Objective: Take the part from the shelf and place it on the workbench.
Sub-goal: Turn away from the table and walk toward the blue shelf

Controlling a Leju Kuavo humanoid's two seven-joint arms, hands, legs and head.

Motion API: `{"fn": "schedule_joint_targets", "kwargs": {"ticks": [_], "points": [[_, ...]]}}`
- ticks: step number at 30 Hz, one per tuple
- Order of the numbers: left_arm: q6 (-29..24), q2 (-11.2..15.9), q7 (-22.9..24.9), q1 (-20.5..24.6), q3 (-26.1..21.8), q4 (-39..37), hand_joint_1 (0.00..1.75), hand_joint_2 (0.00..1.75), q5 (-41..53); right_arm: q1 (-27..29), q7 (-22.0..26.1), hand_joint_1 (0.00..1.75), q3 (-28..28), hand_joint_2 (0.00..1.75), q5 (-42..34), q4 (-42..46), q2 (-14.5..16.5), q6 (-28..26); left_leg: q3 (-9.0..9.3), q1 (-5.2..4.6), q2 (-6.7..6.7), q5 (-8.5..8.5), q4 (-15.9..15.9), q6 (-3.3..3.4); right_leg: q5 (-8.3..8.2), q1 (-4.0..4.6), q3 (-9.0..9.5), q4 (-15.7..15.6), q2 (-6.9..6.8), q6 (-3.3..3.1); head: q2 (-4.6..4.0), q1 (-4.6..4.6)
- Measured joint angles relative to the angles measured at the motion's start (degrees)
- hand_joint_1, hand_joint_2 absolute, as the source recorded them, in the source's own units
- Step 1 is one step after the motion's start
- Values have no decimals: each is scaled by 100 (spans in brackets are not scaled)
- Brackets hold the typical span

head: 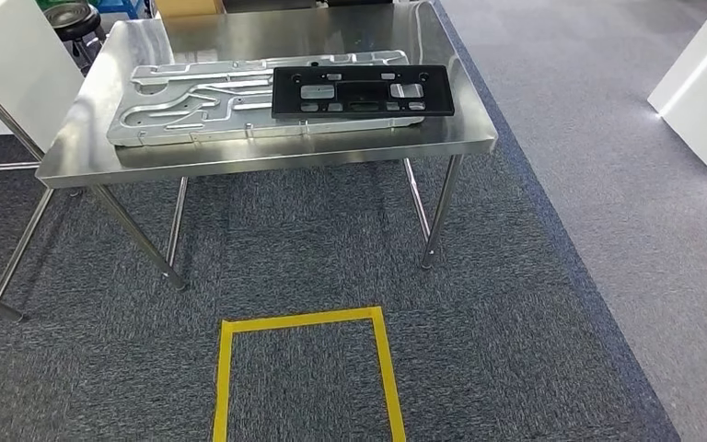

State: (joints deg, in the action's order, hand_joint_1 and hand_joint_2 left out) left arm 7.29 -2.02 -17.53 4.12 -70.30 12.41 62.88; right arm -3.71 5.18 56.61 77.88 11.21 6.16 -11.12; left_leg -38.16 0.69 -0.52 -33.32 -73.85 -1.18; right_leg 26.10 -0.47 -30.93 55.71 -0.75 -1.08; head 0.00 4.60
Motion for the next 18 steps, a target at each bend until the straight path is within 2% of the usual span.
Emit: {"fn": "schedule_joint_targets", "kwargs": {"ticks": [1, 2, 3, 4, 5, 6, 8, 9, 10, 11, 12, 13, 14, 15, 16, 17, 18], "points": [[-1, 5, -2, 2, 2, 0, 0, 0, 0, 0, 0, 0, 0, 0, 1, 0, 5, 6, 160, 9, 0, 162, 90, -8, -52, -6, -113, 46, 1, 18, 0, 1], [-1, 11, -5, 8, 4, 0, 0, 0, -1, -1, -1, 0, 0, 0, 4, 0, 13, 21, 407, 18, 0, 318, 359, -12, -95, -13, -219, 98, 3, 42, 0, 1], [0, 17, -13, 20, 8, 0, 0, 0, -1, -3, -6, 0, 0, 0, 10, 0, 19, 44, 718, 21, 4, 360, 764, -10, -133, -12, -314, 156, 6, 72, 0, 1], [3, 22, -26, 35, 11, 0, 0, 0, -1, -6, -15, 0, 0, 0, 17, -1, 23, 69, 992, 15, 13, 321, 1173, 15, -169, -8, -390, 209, 6, 107, 0, 1], [8, 26, -42, 48, 15, 0, 0, 0, -2, -10, -26, 0, 0, 0, 23, -1, 30, 90, 1175, 6, 20, 243, 1479, 47, -208, -2, -442, 249, 4, 143, 0, 1], [17, 27, -60, 58, 17, 0, 0, 0, -3, -13, -39, 0, 0, 0, 26, -2, 34, 103, 1260, -7, 27, 165, 1658, 92, -255, 6, -472, 267, 1, 181, 0, 1], [38, 29, -93, 58, 19, -1, 0, 0, -4, -8, -62, 0, 0, 0, 27, -3, 44, 111, 1198, -17, 14, 209, 1699, 196, -334, -7, -498, 268, 1, 258, 0, -1], [45, 29, -106, 61, 20, -1, 0, 0, -5, -5, -78, 0, 0, 0, 28, -4, 45, 114, 1147, -15, 4, 260, 1702, 251, -272, -17, -532, 311, 10, 292, 0, -1], [43, 29, -115, 65, 20, -2, 0, 0, -5, -2, -95, 0, 0, 0, 26, -5, 46, 119, 1085, -12, -5, 320, 1712, 301, -101, -28, -589, 443, 22, 320, 0, -1], [30, 30, -122, 72, 20, -2, 0, 0, -7, 0, -109, 0, 0, 0, 16, -6, 47, 131, 1009, -9, -13, 381, 1718, 337, 165, -36, -673, 683, 34, 341, 0, -1], [13, 30, -126, 76, 20, -2, 0, 0, -9, 1, -118, 0, 1, 0, -2, -6, 48, 152, 929, -17, -14, 437, 1717, 361, 463, -35, -771, 1008, 42, 358, 0, -1], [-7, 31, -125, 77, 20, -2, 0, 0, -10, 3, -120, 0, 3, 0, -31, -7, 48, 175, 852, -28, -16, 497, 1715, 372, 685, -35, -858, 1364, 45, 369, 0, -1], [-26, 31, -114, 76, 20, -2, 0, 0, -12, 4, -109, 0, 9, 0, -72, -7, 50, 199, 775, -42, -20, 554, 1712, 376, 779, -34, -904, 1659, 47, 375, 0, -1], [-40, 31, -89, 76, 20, -2, 0, 0, -13, 4, -96, 0, 22, 44, -121, -7, 51, 222, 703, -59, -23, 609, 1708, 377, 732, -32, -877, 1810, 47, 367, 0, -1], [-53, 31, -54, 77, 20, -2, 0, 0, -13, 3, -78, 0, 41, 87, -175, -7, 53, 240, 640, -77, -26, 662, 1704, 378, 593, -24, -754, 1772, 48, 343, 0, -1], [-69, 30, -13, 79, 20, -2, 0, 0, -11, -1, -58, 0, 68, 131, -233, -7, 55, 262, 586, -94, -27, 712, 1702, 376, 435, -7, -522, 1526, 49, 297, 0, -1], [-86, 19, 31, 81, 20, -3, 0, 0, -10, -9, -45, 0, 101, 175, -288, -4, 50, 278, 547, -103, -26, 756, 1699, 372, 333, 23, -207, 1133, 48, 231, 0, -1]]}}
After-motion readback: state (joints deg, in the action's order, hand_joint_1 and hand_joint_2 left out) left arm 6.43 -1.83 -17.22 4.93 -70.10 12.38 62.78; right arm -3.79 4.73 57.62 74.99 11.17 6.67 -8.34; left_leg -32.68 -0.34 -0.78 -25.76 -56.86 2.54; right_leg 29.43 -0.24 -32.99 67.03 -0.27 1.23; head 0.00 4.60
